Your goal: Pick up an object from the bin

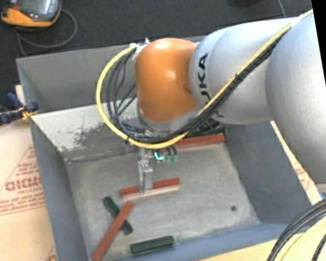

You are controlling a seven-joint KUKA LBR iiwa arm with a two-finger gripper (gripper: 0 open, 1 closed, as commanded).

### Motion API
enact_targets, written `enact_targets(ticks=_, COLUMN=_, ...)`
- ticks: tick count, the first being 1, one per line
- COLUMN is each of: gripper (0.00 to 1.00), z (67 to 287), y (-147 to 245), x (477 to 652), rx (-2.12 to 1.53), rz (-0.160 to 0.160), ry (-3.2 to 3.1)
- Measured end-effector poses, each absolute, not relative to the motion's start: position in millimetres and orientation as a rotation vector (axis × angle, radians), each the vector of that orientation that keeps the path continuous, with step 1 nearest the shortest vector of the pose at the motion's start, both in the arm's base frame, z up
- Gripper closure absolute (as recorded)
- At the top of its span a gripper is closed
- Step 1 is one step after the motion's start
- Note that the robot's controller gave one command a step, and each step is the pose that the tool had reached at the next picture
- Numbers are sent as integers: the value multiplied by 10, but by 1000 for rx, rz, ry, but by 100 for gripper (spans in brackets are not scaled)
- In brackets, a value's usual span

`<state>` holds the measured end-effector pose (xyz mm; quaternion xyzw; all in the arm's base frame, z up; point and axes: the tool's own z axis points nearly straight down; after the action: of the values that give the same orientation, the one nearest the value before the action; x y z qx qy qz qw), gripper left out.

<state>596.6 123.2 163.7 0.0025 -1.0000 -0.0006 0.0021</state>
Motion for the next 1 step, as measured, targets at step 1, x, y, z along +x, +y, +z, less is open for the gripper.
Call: enact_targets(ticks=1, gripper=0, z=660, y=647, x=5859, rx=64, rz=5, ry=-3136)
